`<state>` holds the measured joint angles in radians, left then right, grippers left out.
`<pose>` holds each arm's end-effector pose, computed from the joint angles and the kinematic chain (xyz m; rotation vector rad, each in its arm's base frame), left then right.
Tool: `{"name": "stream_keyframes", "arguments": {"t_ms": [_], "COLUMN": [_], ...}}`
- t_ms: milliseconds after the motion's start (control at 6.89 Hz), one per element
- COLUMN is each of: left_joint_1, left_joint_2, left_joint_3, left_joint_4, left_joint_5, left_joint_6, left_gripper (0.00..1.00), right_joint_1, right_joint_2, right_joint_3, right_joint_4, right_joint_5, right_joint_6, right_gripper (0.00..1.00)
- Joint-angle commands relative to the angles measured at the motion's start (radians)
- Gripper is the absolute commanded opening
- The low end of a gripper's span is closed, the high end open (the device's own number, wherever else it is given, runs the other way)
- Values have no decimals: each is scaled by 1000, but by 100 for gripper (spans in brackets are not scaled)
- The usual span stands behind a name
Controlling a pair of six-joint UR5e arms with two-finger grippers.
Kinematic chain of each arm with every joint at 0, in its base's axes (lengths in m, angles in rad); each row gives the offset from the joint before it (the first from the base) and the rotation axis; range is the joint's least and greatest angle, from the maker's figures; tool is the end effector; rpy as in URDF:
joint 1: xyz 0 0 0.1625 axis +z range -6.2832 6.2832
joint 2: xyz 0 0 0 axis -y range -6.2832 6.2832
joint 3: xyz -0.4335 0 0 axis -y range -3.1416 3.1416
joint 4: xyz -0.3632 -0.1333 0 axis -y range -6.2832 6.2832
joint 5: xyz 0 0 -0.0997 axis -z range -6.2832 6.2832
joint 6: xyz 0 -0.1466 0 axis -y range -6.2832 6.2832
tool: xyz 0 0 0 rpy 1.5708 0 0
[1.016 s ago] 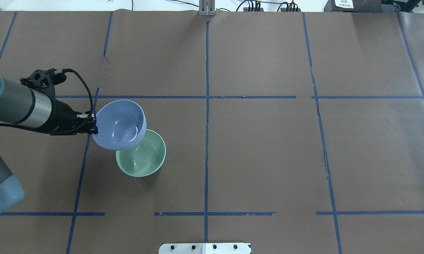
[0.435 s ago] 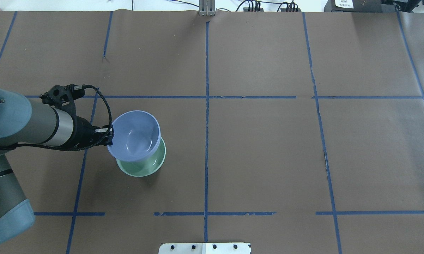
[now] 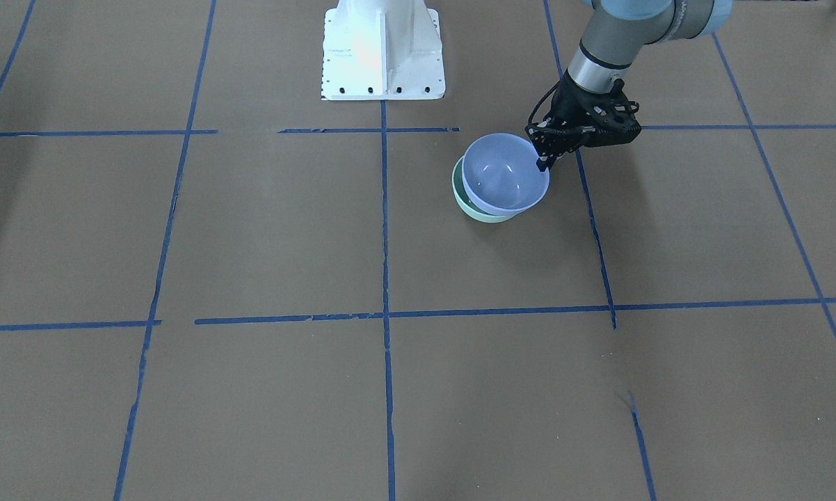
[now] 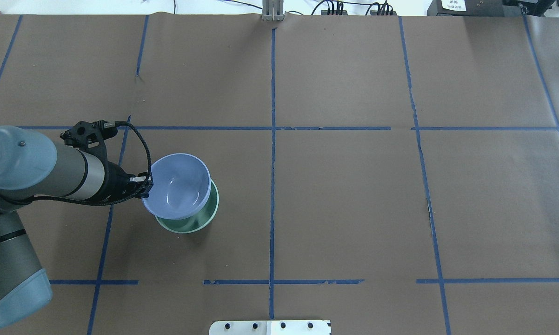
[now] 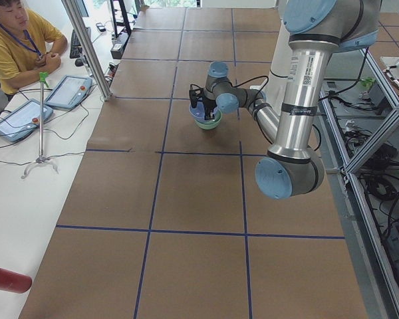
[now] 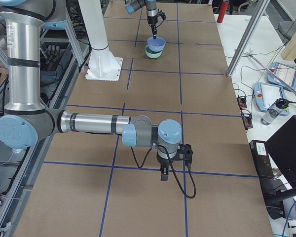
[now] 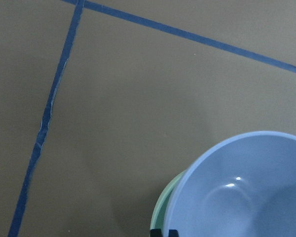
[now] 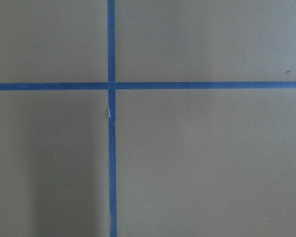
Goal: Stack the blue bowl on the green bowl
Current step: 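Lower the blue bowl into the green bowl and open the left gripper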
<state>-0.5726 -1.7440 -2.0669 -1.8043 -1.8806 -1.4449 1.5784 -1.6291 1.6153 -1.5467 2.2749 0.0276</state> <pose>0.3982 -0.3621 0.3724 0.0355 0.9424 -0.2734 0.0417 -0.4384 0.7110 0.0028 -0.7042 0.0301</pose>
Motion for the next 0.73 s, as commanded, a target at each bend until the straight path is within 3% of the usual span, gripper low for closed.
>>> {"name": "stream_keyframes", "arguments": {"t_ms": [0,581], "left_joint_1": [20,23], "left_joint_2": [-5,-49], "left_joint_3": [28,77], "left_joint_4": [0,-1], "left_joint_5": [0,-5], "left_joint_6": [0,0], "left_gripper": [0,0], "right_joint_1": [0,0], "right_joint_2": [0,0], "right_joint_3": [0,0], "right_joint_4": [0,0], "right_joint_5": [0,0], "right_joint_6": [0,0], "right_gripper": [100,100]}}
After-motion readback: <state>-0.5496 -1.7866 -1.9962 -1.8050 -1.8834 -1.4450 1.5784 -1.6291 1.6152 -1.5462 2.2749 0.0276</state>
